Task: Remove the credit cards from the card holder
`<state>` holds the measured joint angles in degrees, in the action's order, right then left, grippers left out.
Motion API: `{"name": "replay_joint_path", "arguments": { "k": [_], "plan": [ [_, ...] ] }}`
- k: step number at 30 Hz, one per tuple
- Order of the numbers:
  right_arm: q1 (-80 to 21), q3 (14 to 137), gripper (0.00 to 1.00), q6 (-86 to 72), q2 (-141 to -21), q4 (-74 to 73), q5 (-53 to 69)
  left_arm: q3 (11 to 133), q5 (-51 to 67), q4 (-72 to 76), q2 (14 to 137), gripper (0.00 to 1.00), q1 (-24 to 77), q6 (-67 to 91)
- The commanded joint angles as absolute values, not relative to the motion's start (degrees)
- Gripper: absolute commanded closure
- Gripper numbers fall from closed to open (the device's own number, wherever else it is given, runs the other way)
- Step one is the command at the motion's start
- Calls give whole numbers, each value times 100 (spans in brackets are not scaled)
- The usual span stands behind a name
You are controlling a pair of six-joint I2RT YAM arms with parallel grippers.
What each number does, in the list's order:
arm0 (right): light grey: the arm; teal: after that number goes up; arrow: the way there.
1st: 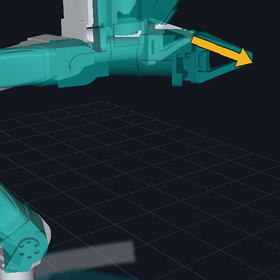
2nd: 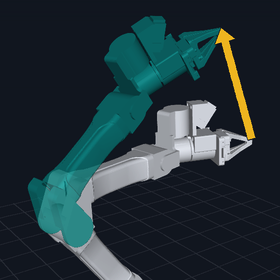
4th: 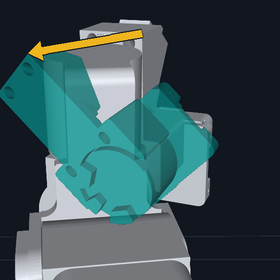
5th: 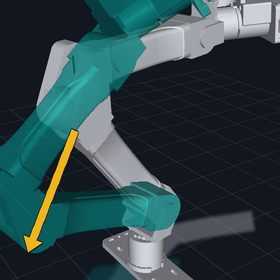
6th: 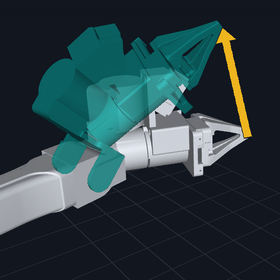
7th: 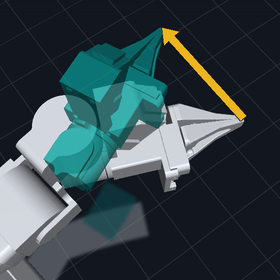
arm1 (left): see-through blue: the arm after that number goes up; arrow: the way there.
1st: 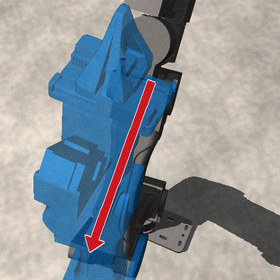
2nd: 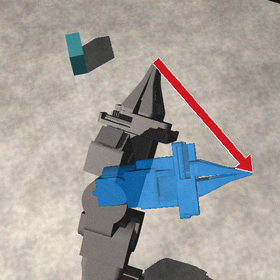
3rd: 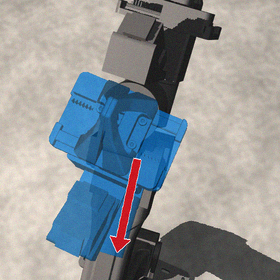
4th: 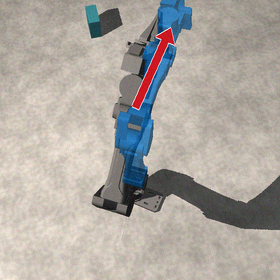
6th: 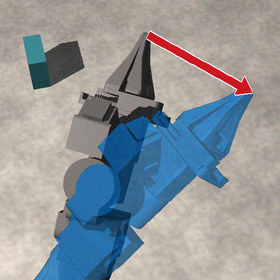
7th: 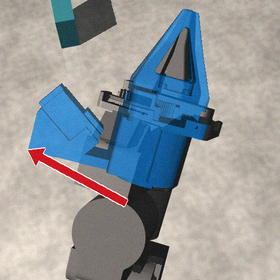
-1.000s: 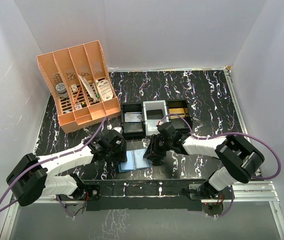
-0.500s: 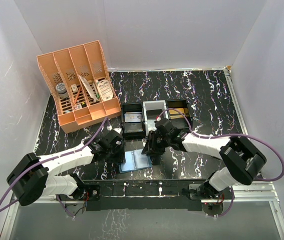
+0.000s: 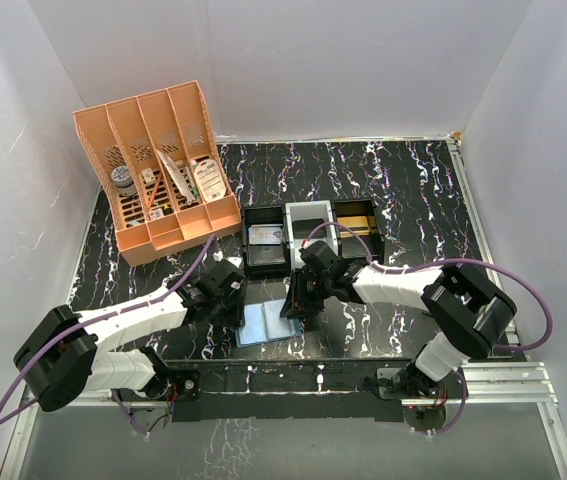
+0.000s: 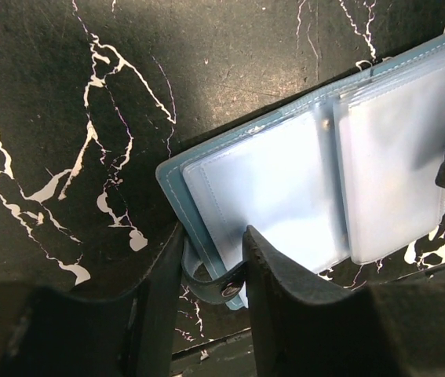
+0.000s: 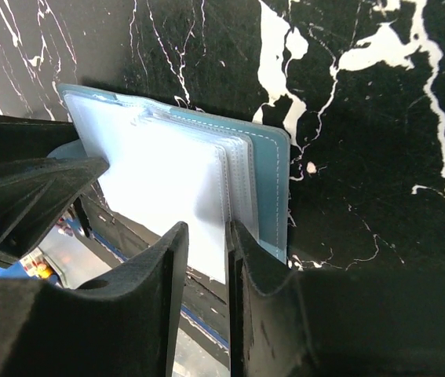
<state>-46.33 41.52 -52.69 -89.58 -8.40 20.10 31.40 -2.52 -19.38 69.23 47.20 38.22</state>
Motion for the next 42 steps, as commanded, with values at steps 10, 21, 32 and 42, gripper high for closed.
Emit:
{"name": "replay_joint_path", "arguments": {
  "k": [10,21,32,42],
  "plan": [
    [-4746,4550,83,-5319,-8709,-646,2014,3196,5,-1903,6987,69,4737,3862],
    [-4746,4623,91,-5372,-8476,-782,2053,3273,5,-1934,6955,71,4735,3869],
    [-4750,4722,86,-5325,-8543,-1000,2011,3378,12,-1989,6981,71,4733,3841],
    [-4746,4483,84,-5455,-8534,-1116,1551,3625,-470,-2566,6548,62,4737,4006]
  ]
}}
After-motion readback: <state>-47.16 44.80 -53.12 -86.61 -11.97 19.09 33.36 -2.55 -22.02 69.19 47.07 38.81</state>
